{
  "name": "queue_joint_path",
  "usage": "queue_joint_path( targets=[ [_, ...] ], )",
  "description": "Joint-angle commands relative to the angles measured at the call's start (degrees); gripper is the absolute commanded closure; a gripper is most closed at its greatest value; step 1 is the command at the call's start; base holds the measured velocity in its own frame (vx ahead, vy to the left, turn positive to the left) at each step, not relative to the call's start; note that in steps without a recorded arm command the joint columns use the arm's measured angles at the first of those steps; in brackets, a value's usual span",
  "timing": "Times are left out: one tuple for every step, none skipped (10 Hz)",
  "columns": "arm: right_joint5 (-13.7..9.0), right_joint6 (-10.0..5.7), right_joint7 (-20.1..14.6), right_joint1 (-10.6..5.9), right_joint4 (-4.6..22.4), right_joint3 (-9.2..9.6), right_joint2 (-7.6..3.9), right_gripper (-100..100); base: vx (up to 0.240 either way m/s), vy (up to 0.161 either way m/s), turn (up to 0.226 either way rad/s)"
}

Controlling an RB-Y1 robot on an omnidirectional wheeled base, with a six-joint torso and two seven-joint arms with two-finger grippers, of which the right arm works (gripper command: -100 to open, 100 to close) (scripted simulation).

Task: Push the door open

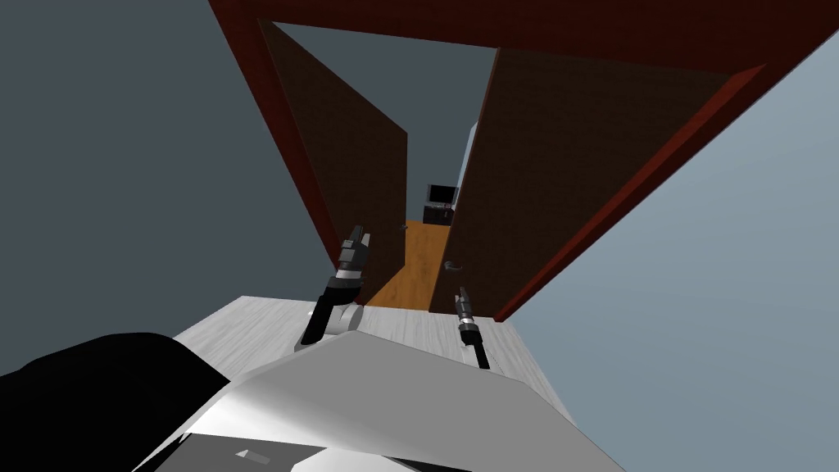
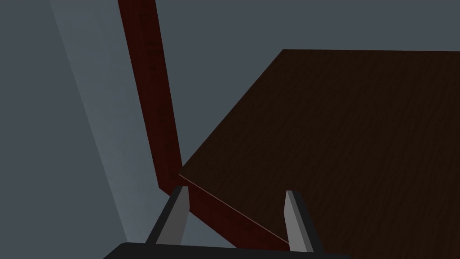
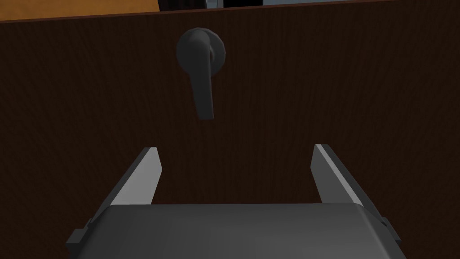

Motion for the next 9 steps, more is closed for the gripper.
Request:
queue_joint_path(
  targets=[
    [-0.25,-0.48,0.02,-0.72,1.9,0.25,-0.08,-100,0.079,-0.06,0.054],
    [-0.38,-0.71,0.04,-1.15,2.96,0.38,-0.1,-100,0.071,-0.062,0.045],
    [-0.52,-0.94,0.07,-1.57,4.01,0.51,-0.11,-100,0.065,-0.055,0.044],
    [-0.65,-1.17,0.09,-2.0,5.07,0.64,-0.13,-100,0.072,-0.038,0.044],
    [-0.75,-1.34,0.11,-2.32,5.85,0.73,-0.14,-100,0.066,-0.039,0.031],
    [-0.94,-1.65,0.14,-2.91,7.32,0.91,-0.16,-100,0.087,-0.046,0.057],
    [-1.1,-1.92,0.17,-3.4,8.55,1.07,-0.17,-100,0.099,-0.059,0.059],
    [-1.19,-2.08,0.19,-3.7,9.28,1.16,-0.18,-100,0.08,-0.062,0.039],
    [-1.12,-1.84,0.22,-3.41,8.57,1.09,-0.15,-100,0.033,-0.027,0.009]
  ],
)
